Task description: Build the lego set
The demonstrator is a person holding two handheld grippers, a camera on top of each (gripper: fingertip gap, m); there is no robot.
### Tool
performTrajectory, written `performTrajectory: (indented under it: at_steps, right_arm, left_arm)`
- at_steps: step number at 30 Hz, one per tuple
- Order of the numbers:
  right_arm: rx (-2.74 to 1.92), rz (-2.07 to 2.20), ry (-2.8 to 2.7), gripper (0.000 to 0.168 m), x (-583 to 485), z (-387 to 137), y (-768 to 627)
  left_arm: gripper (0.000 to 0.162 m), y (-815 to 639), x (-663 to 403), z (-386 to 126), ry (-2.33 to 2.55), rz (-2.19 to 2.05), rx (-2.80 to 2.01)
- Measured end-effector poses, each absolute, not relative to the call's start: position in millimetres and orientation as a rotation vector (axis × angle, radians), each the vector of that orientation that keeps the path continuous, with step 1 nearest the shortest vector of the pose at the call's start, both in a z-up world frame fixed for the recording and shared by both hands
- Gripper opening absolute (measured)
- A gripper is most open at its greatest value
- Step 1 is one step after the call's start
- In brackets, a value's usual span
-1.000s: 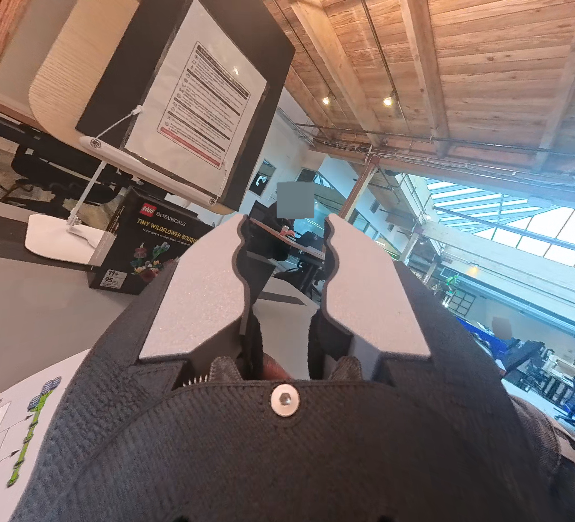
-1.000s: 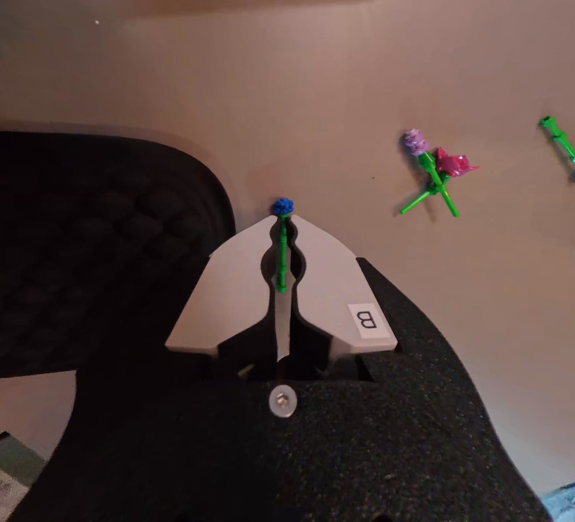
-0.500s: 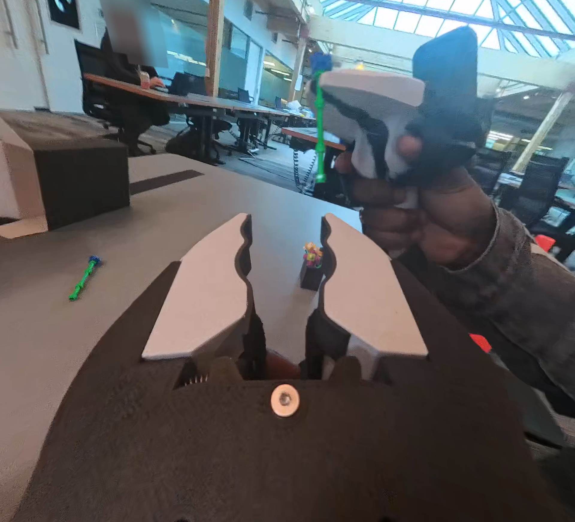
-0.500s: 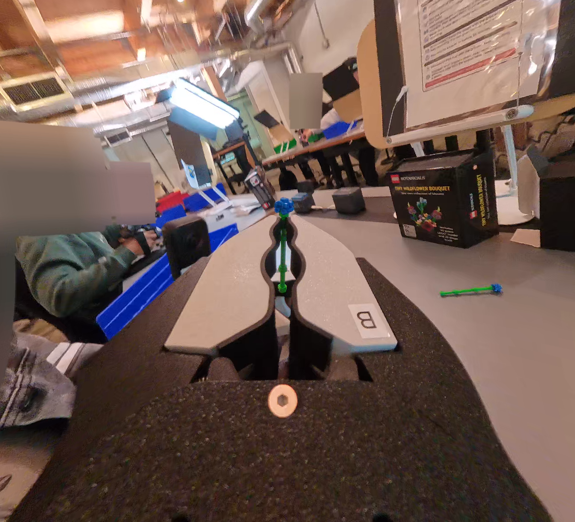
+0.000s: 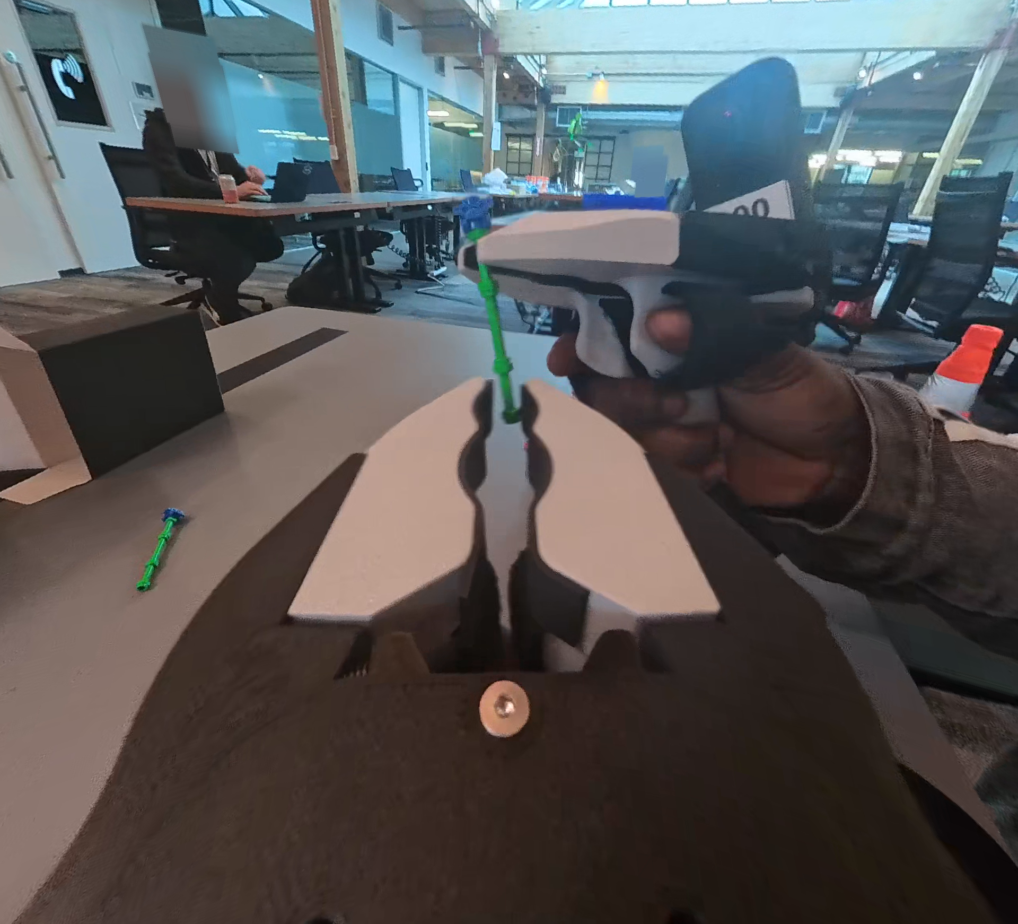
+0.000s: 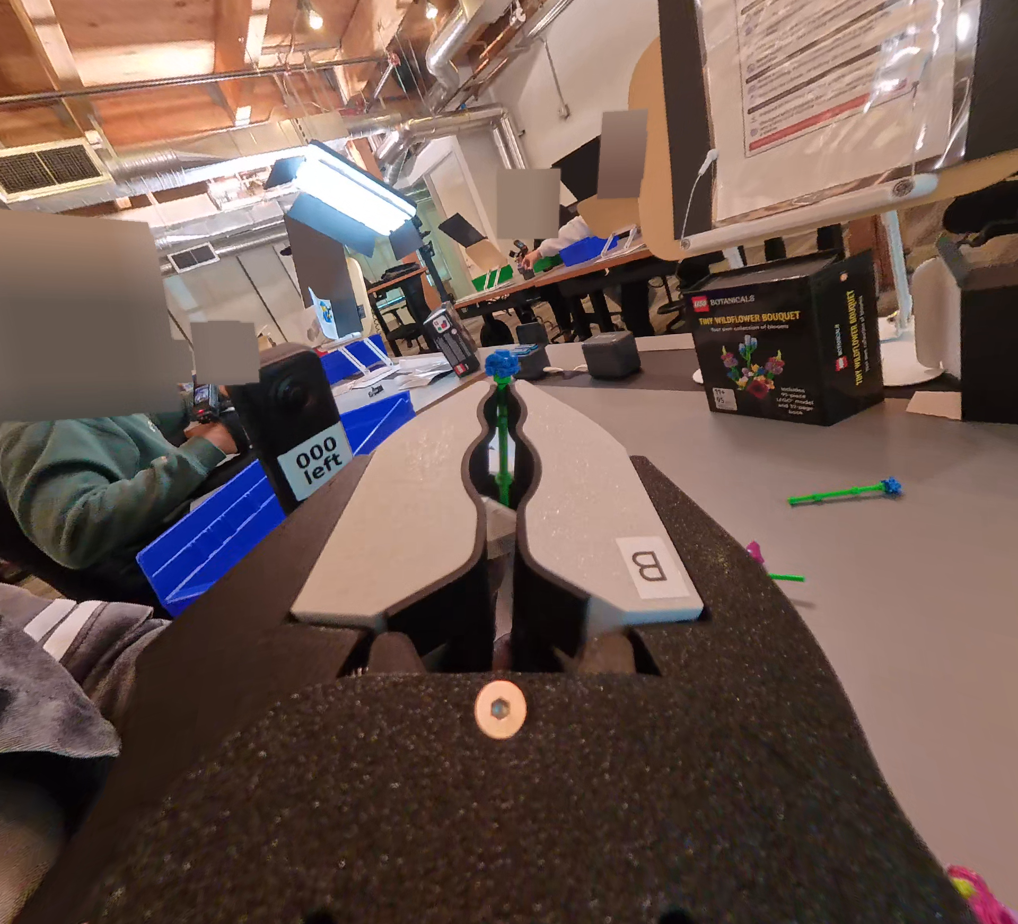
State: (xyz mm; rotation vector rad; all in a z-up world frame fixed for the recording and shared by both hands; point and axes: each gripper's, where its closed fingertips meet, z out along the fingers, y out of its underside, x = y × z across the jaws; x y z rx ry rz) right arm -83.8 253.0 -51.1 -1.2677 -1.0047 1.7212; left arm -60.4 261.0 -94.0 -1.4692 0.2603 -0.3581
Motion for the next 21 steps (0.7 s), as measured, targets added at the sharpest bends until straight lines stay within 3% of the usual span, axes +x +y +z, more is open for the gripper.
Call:
performTrajectory:
  at_steps: [3, 6, 8, 12, 16, 18, 21]
  right_arm:
    - [-1.261, 1.705, -1.027, 0.003, -79, -52, 253]
    - [-1.289, 1.609, -1.161, 0.023, -71, -55, 256]
    - [-1.319, 1.496, -1.311, 0.024, -65, -60, 256]
    - [-1.397, 1.393, -1.514, 0.024, -65, -71, 253]
    - [-1.382, 1.426, -1.552, 0.005, -69, -73, 247]
    - [-1.363, 1.411, -1.538, 0.005, -64, -72, 250]
    - [-1.370, 1.372, -1.379, 0.005, -43, -60, 278]
  left_arm:
    - [0.006, 260, -60, -95, 0.264, -0.372, -1.474]
    - [0.006, 261, -64, -96, 0.254, -0.359, -1.483]
    - [0.005, 262, -65, -98, 0.271, -0.334, -1.493]
    - [0.006, 262, -58, -101, 0.316, -0.300, -1.506]
    - [0.006, 262, -51, -104, 0.378, -0.251, -1.518]
    - [0.006, 262, -51, -102, 0.373, -0.237, -1.500]
    - [0.027, 265, -57, -106, 0.335, -0.210, -1.531]
